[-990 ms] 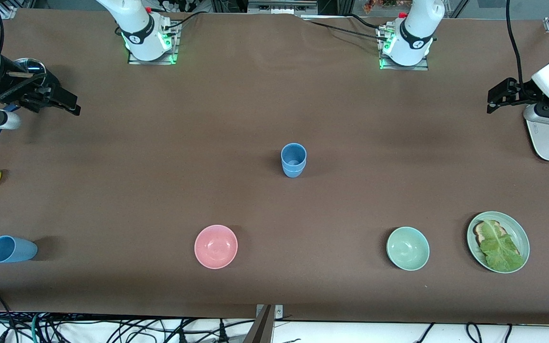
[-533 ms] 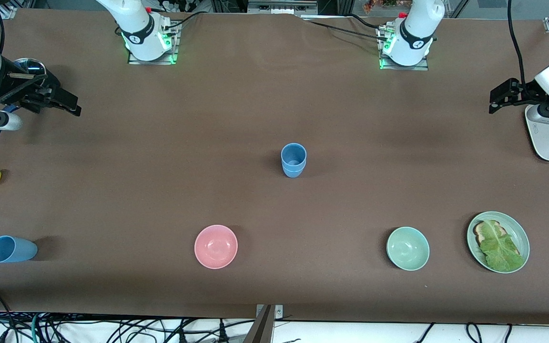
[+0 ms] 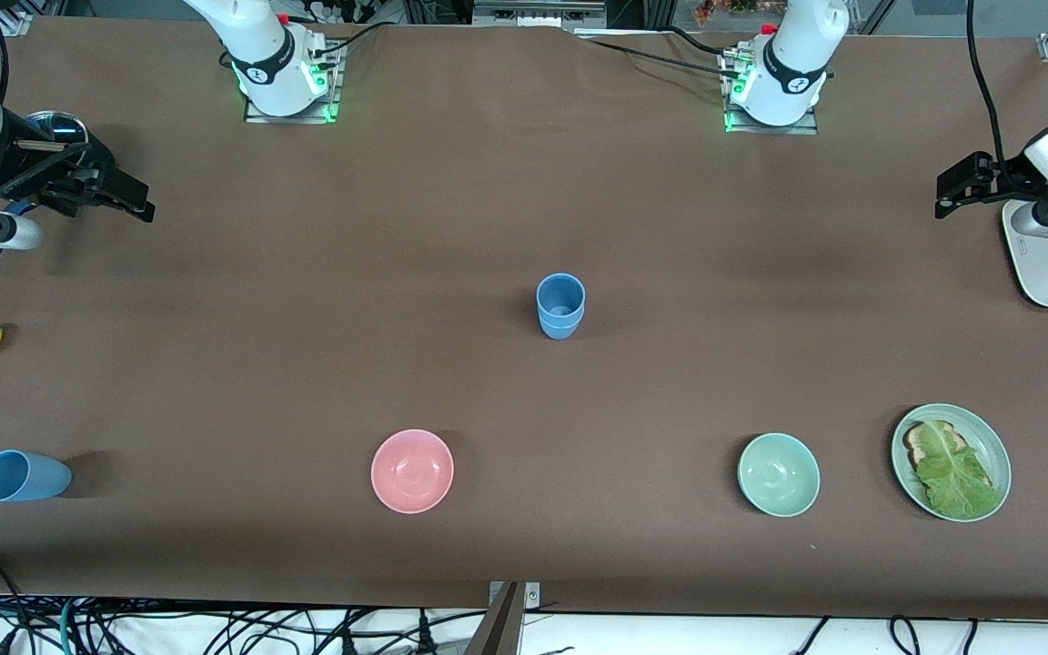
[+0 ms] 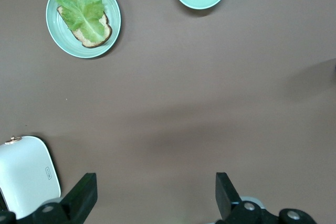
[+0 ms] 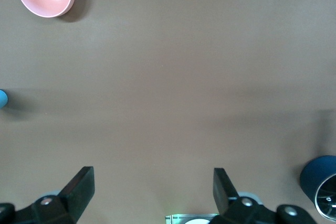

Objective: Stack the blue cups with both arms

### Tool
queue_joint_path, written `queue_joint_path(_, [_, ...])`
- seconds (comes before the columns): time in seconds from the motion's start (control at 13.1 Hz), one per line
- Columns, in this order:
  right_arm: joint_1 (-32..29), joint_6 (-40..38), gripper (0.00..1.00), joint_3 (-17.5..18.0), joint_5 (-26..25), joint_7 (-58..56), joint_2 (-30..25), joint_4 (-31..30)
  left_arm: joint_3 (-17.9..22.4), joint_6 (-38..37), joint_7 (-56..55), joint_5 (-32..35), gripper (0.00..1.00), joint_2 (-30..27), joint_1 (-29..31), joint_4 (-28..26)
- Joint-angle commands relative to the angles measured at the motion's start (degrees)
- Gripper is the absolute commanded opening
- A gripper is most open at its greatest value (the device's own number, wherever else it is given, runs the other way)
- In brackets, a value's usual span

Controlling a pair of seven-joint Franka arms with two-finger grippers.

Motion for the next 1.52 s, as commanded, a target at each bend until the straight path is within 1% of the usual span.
queue_joint_path(0.0, [-0.4,-0.2,1.0,0.2,0.2,-1.2,-0.4,0.0,-0.2,0.2,-1.2,-1.7,0.99,-1.3,0.3,-0.8])
queue_joint_path(0.69, [-0.5,-0.1,1.0,0.2,0.4,-1.3,-0.4,0.0,-0.1,0.4,-0.9,-1.9,0.99,-1.0,1.0,0.4])
queue_joint_path(0.99, [-0.4,-0.1,1.0,0.2,0.3,-1.3,-0.4,0.1,-0.1,0.3,0.0,-6.0,0.99,-0.9,3.2,1.5])
queue_joint_path(1.45, [-0.4,-0.1,1.0,0.2,0.6,-1.2,-0.4,0.0,-0.1,0.2,-0.2,-6.9,0.99,-1.0,3.2,1.7])
